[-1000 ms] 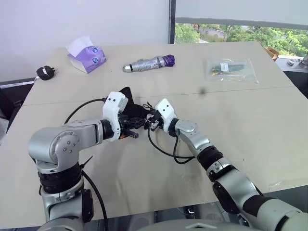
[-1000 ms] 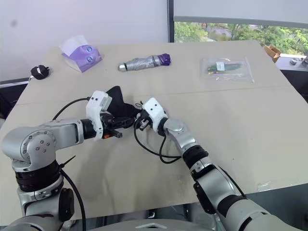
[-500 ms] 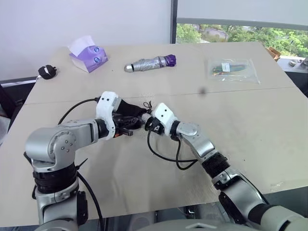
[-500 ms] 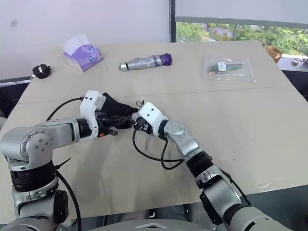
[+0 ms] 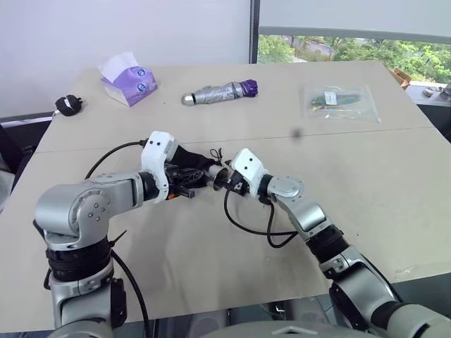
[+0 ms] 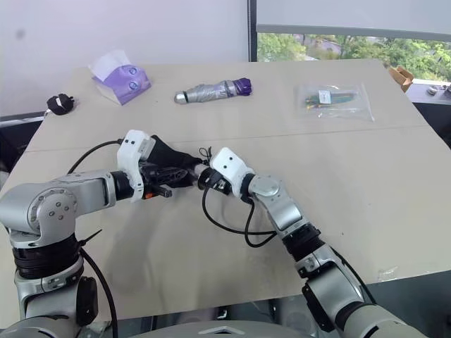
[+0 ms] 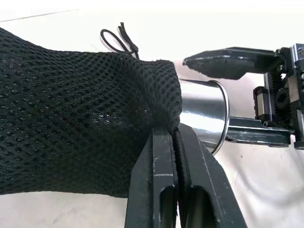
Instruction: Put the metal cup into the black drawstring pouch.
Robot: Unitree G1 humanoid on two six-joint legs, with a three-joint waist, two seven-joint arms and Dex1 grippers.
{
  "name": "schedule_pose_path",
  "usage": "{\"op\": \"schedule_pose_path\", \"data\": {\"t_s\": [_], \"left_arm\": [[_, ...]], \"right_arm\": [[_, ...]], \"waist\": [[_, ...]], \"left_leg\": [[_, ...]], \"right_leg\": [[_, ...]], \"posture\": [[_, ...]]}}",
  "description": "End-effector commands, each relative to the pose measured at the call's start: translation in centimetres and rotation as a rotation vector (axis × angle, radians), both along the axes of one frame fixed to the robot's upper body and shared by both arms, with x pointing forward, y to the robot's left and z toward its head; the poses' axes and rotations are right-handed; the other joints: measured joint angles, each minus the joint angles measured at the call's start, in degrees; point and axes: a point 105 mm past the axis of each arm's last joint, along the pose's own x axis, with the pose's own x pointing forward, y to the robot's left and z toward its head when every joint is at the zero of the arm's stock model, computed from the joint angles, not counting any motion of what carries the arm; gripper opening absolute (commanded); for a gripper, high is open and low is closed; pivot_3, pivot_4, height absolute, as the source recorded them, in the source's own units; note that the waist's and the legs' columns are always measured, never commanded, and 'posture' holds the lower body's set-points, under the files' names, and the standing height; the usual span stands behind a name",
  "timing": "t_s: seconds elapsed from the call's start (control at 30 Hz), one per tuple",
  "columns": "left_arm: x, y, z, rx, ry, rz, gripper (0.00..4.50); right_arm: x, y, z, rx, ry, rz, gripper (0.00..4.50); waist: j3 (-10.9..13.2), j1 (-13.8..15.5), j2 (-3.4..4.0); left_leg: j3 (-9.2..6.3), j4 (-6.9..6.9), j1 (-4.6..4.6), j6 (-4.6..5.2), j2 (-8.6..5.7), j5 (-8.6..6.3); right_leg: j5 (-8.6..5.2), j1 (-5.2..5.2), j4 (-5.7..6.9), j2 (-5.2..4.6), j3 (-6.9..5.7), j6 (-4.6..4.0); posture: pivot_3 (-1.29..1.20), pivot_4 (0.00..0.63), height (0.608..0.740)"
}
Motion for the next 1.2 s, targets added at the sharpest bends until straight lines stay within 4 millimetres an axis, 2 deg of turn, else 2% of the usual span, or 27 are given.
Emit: {"op": "schedule_pose_path", "data": {"t_s": [0.03,0.07,0.13,0.17,0.43,0.53,0.63,0.73,0.9,1.0,1.1,1.17,1.2], "left_arm": [[0.1,-0.3,1.1,0.006,-0.050,-0.023,0.00],[0.0,-0.4,1.1,0.007,-0.051,-0.025,0.00],[0.0,-0.5,1.2,0.003,-0.051,-0.028,0.00],[0.0,-0.5,1.3,0.002,-0.052,-0.029,0.00],[-0.4,-1.3,1.7,-0.038,-0.034,-0.061,0.00],[-1.1,-2.2,1.6,-0.096,-0.010,-0.107,0.00],[-1.6,-2.4,1.3,-0.096,0.001,-0.126,0.00],[-1.7,-2.1,1.2,-0.098,0.006,-0.117,0.00],[-0.7,-1.1,1.0,-0.087,-0.002,-0.032,0.00],[-0.1,-0.3,1.5,-0.128,-0.043,-0.003,0.00],[0.7,0.8,1.8,-0.120,-0.101,0.030,0.00],[1.1,1.5,2.2,-0.104,-0.150,0.037,0.00],[1.1,1.8,2.2,-0.087,-0.161,0.034,0.00]], "right_arm": [[-0.1,0.5,1.2,0.030,-0.033,0.020,1.23],[0.0,0.7,1.3,0.032,-0.032,0.022,1.07],[0.1,1.0,1.5,0.042,-0.032,0.026,0.18],[0.2,1.2,1.6,0.048,-0.032,0.026,0.03],[0.3,3.5,2.4,0.133,0.018,0.039,0.03],[1.2,5.3,2.7,0.248,0.159,-0.019,0.03],[2.3,5.6,2.3,0.299,0.258,-0.094,0.03],[2.6,5.9,2.2,0.247,0.192,-0.105,0.03],[0.9,6.9,2.8,0.115,-0.010,0.046,0.03],[1.5,5.3,3.3,0.087,-0.080,0.041,0.91],[0.5,3.4,3.8,0.050,-0.141,0.103,2.23],[-0.5,1.7,4.4,0.049,-0.124,0.157,2.23],[-1.0,0.8,4.7,0.049,-0.124,0.177,2.94]], "waist": [[0.0,0.0,0.00],[0.0,0.0,0.00],[0.0,0.0,-0.01],[0.0,0.0,-0.01],[0.0,0.0,0.01],[0.1,-0.1,0.02],[0.1,0.2,0.06],[0.1,0.1,0.10],[0.1,-0.2,0.12],[0.2,-0.2,0.14],[0.2,-0.1,0.16],[0.2,0.2,0.18],[0.2,0.4,0.18]], "left_leg": [[0.00,0.00,0.00,0.00,0.00,0.00],[0.00,0.00,0.00,0.00,0.00,0.00],[0.00,0.00,0.00,0.00,0.00,0.00],[0.00,0.00,0.00,0.00,0.00,0.00],[-0.03,0.00,-0.01,0.00,0.02,0.00],[-0.05,0.00,-0.02,-0.01,0.03,0.01],[-0.17,0.01,-0.07,-0.02,0.01,0.01],[-0.18,0.01,-0.05,-0.04,0.00,0.02],[-0.25,0.00,-0.05,-0.09,0.00,0.06],[-0.24,-0.01,-0.04,-0.12,0.00,0.07],[-0.31,-0.06,-0.12,-0.18,0.00,0.10],[-0.36,-0.10,-0.13,-0.28,0.00,0.16],[-0.40,-0.12,-0.18,-0.34,-0.01,0.20]], "right_leg": [[0.00,0.00,0.00,0.02,-0.01,0.00],[0.00,0.00,0.00,0.04,-0.02,0.00],[0.00,0.00,0.00,0.18,-0.01,0.00],[0.00,0.00,0.00,0.19,-0.01,0.00],[0.00,0.00,0.00,0.21,-0.01,0.00],[0.00,0.00,0.01,0.21,-0.03,0.00],[0.00,0.03,-0.02,-0.09,-0.08,0.00],[0.00,0.03,-0.01,-0.12,-0.07,-0.01],[-0.01,0.03,0.03,-0.11,-0.06,-0.03],[-0.01,0.02,0.03,-0.08,-0.13,-0.03],[-0.04,-0.01,-0.01,-0.10,-0.19,-0.08],[-0.05,0.01,-0.07,-0.13,-0.23,-0.09],[-0.05,0.01,-0.15,-0.14,-0.27,-0.09]], "posture": [[0.00,0.150,0.740],[0.00,0.150,0.740],[0.00,0.150,0.740],[0.00,0.150,0.740],[0.00,0.150,0.740],[0.00,0.150,0.740],[0.00,0.150,0.740],[0.00,0.150,0.740],[0.00,0.150,0.740],[0.00,0.150,0.740],[0.00,0.150,0.740],[0.00,0.150,0.740],[0.00,0.150,0.740]]}}
